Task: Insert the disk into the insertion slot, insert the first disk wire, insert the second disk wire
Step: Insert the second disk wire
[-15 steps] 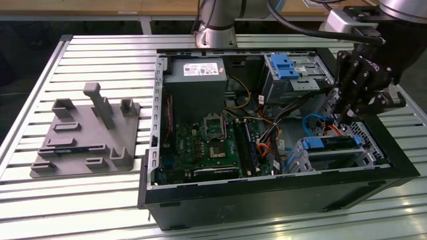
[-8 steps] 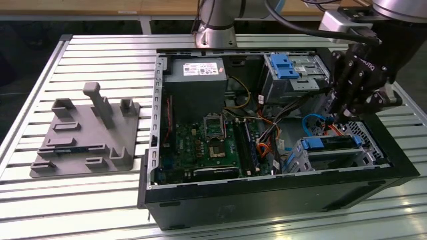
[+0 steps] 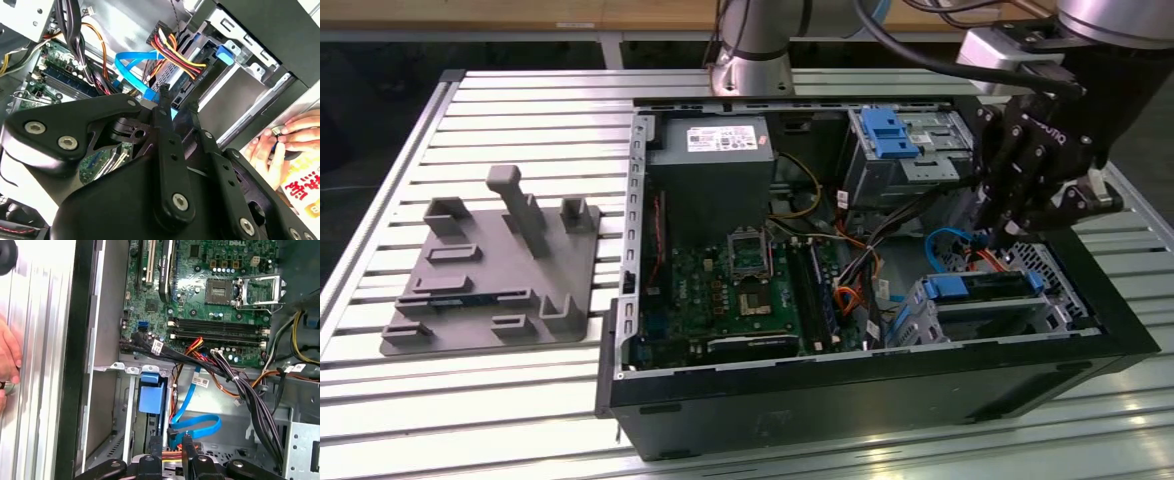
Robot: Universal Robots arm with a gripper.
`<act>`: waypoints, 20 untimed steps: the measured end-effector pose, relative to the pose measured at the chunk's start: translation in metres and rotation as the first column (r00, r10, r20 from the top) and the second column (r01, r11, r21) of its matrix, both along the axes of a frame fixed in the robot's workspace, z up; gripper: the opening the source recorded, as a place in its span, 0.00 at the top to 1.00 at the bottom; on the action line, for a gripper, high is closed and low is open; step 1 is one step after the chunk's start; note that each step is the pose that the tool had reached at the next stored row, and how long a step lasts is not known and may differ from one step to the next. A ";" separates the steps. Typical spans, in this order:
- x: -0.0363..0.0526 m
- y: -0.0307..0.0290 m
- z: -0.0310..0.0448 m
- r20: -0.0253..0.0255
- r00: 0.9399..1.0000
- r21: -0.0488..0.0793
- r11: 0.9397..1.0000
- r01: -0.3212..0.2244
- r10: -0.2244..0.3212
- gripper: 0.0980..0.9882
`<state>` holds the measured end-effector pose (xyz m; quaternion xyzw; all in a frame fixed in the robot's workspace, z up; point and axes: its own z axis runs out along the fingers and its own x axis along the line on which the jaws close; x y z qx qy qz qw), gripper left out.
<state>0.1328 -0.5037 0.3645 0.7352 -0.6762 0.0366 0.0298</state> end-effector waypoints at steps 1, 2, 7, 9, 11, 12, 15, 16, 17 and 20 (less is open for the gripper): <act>0.0000 0.0000 -0.0007 -0.003 1.000 -0.002 1.000 0.000 0.000 0.78; 0.0000 0.0001 -0.0014 -0.006 1.000 -0.005 1.000 -0.001 0.000 0.78; 0.0000 0.0001 -0.0048 -0.027 1.000 -0.016 1.000 -0.005 0.004 0.78; -0.0001 0.0001 -0.0066 -0.031 0.999 -0.017 1.000 -0.010 0.010 0.78; 0.0000 0.0001 -0.0074 -0.032 0.999 -0.017 1.000 -0.025 0.025 0.78; 0.0000 0.0001 -0.0075 -0.032 0.999 -0.017 0.999 -0.035 0.035 0.78; 0.0000 0.0002 -0.0077 -0.032 0.998 -0.017 0.999 -0.051 0.050 0.78; 0.0000 0.0002 -0.0078 -0.032 0.998 -0.017 0.999 -0.050 0.050 0.78; 0.0000 0.0002 -0.0078 -0.032 0.998 -0.017 0.999 -0.051 0.050 0.78; 0.0000 0.0004 -0.0078 -0.032 0.998 -0.017 0.999 -0.051 0.050 0.78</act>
